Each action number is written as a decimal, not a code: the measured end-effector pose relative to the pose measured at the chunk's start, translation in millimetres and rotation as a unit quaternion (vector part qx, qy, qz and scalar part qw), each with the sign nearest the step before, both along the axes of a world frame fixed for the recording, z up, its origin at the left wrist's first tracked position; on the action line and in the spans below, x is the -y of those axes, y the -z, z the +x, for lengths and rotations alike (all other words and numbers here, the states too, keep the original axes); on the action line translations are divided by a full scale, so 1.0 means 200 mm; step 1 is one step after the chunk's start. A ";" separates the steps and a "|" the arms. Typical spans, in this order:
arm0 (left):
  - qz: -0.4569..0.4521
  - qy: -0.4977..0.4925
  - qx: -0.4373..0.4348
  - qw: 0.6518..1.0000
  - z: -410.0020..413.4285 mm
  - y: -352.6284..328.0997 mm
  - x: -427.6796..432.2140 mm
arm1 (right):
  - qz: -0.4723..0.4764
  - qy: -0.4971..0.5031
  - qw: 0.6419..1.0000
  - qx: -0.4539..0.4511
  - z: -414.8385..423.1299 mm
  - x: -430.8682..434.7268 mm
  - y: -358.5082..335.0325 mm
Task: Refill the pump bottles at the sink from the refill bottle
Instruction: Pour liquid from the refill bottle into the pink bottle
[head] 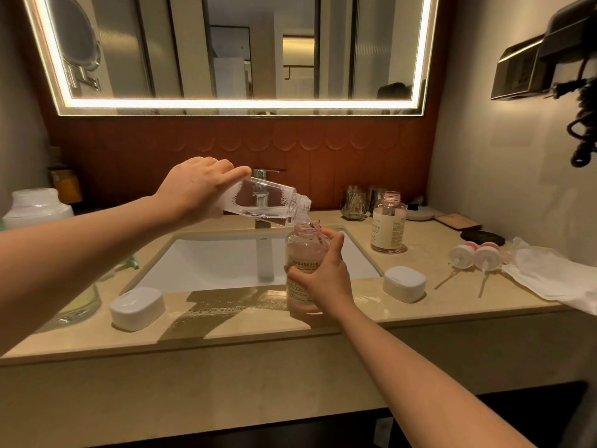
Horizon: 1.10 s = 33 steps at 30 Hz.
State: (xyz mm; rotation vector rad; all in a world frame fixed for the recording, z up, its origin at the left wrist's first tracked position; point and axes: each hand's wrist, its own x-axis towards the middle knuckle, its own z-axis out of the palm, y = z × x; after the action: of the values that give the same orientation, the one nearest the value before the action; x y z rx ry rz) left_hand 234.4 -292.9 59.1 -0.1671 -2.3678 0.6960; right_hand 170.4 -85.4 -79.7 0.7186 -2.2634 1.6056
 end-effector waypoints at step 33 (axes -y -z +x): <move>-0.055 0.037 -0.031 0.997 0.00 -0.07 -0.04 | 0.013 -0.001 1.000 0.000 -0.01 0.00 0.01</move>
State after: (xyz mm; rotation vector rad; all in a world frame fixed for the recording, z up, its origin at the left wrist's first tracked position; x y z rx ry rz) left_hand 235.2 -285.5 72.9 -0.2746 -2.2536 0.7850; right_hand 169.3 -84.7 -80.8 0.7282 -2.2890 1.5807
